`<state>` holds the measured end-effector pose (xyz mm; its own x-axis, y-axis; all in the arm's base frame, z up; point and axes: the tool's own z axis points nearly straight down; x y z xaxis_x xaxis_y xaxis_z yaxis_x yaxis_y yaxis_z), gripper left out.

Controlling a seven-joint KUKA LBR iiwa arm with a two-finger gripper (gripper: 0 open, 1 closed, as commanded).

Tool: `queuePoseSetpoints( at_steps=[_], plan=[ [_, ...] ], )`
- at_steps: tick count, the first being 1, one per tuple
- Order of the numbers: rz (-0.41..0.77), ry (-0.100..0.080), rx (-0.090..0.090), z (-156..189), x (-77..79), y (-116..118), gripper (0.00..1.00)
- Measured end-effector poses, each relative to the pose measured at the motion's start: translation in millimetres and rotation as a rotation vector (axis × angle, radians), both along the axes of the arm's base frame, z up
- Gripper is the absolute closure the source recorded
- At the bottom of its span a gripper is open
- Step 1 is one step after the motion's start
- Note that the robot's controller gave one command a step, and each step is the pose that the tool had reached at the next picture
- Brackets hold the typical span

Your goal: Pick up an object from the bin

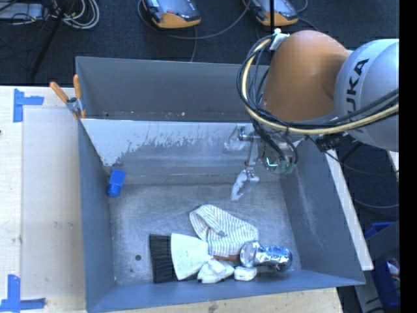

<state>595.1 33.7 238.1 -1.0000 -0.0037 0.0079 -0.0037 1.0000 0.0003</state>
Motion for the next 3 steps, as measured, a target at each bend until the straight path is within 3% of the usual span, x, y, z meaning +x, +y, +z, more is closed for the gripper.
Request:
queuePoseSetpoints(
  at_steps=[1,2,3],
  plan=[
    [-0.001,-0.008,0.000,4.7,1.4,-0.2,0.00],
    [-0.052,-0.012,0.000,-56.6,-18.0,-5.5,0.00],
    [-0.183,-0.001,-0.001,-79.9,-46.9,-24.6,0.00]
  ],
)
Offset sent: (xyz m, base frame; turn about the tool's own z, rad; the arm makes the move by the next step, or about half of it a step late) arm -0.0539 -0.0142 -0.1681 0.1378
